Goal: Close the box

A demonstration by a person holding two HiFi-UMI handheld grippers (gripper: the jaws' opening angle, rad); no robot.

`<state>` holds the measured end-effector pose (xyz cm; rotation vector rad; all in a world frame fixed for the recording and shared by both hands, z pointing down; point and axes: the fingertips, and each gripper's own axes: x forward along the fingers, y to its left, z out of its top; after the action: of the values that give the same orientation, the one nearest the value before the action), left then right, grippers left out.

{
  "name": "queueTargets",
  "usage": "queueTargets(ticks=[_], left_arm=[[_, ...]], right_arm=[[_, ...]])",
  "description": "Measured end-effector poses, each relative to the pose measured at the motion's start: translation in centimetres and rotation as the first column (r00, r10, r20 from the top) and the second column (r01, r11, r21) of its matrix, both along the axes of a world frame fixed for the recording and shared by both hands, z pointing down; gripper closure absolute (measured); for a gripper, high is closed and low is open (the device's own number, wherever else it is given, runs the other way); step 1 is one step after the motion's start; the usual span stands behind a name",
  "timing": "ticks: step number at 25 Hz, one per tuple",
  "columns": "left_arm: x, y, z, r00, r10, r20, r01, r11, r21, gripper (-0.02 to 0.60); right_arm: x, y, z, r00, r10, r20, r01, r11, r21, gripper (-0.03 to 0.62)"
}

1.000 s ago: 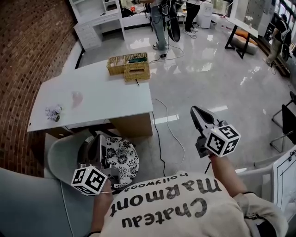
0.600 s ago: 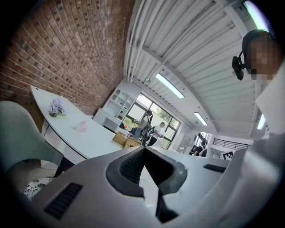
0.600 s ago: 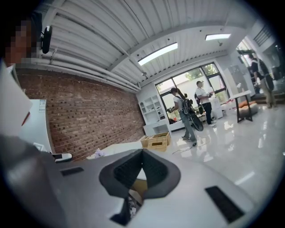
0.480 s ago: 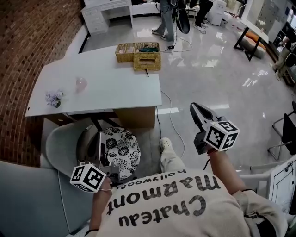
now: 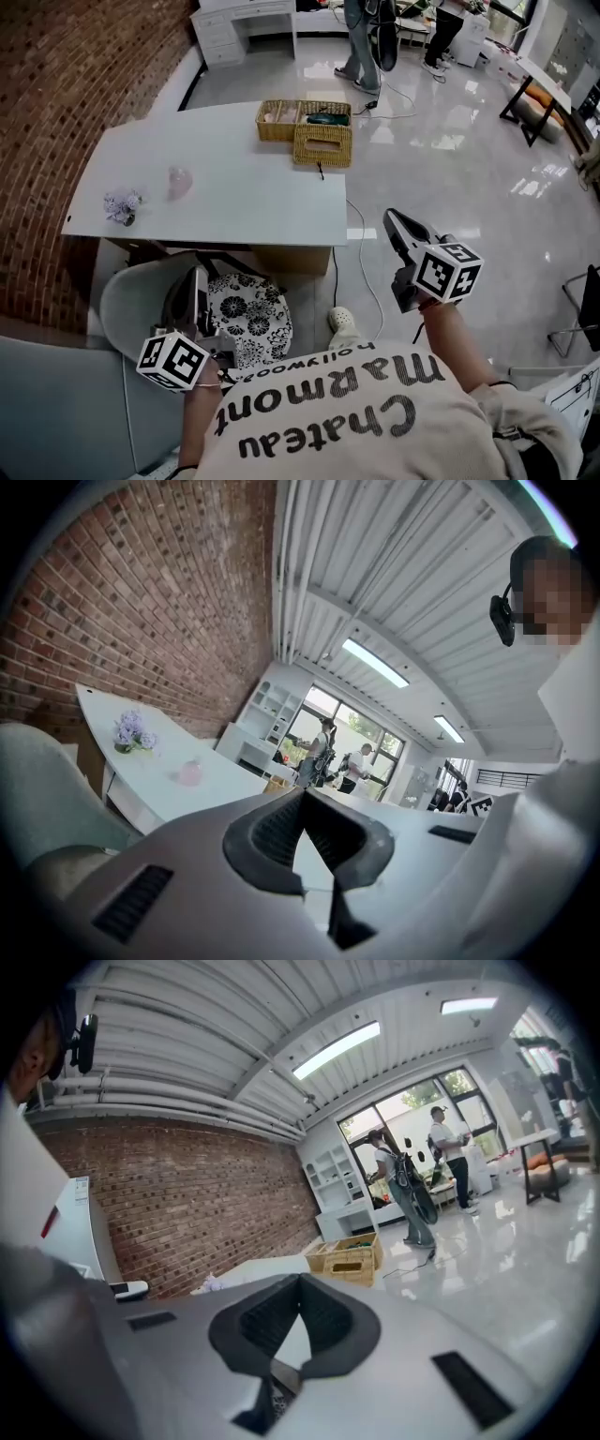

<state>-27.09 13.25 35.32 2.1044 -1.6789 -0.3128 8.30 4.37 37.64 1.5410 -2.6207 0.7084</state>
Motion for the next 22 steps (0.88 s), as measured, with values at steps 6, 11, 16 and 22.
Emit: queueTargets(ticks=[6, 11, 16, 22], left_arm=[[-0.1, -4.9, -1.6, 0.999, -0.049, 0.005, 0.049, 0.999, 0.021, 0.580], [0.5, -8.2, -1.6, 0.996, -0.084, -0.001, 0.084, 0.996, 0.013, 0.580], [1.0, -10.5, -0.7, 0.993, -0.119, 0.002, 0.119, 0.993, -0.011, 0.580], [1.3, -11.1, 1.1, 0.981, -0.192, 0.012, 0.193, 0.980, -0.055, 0.580]], right_arm=[[0.3, -7.0, -0.8, 0.999, -0.034, 0.020, 0.034, 0.999, -0.003, 0.591], [0.3, -12.3, -1.4, 0.997, -0.069, 0.031, 0.069, 0.998, 0.000, 0.591], [0.5, -16.4, -0.2, 0.994, -0.103, 0.030, 0.103, 0.994, -0.019, 0.591], [1.3, -19.9, 4.4, 0.989, -0.133, 0.066, 0.140, 0.984, -0.113, 0.591]])
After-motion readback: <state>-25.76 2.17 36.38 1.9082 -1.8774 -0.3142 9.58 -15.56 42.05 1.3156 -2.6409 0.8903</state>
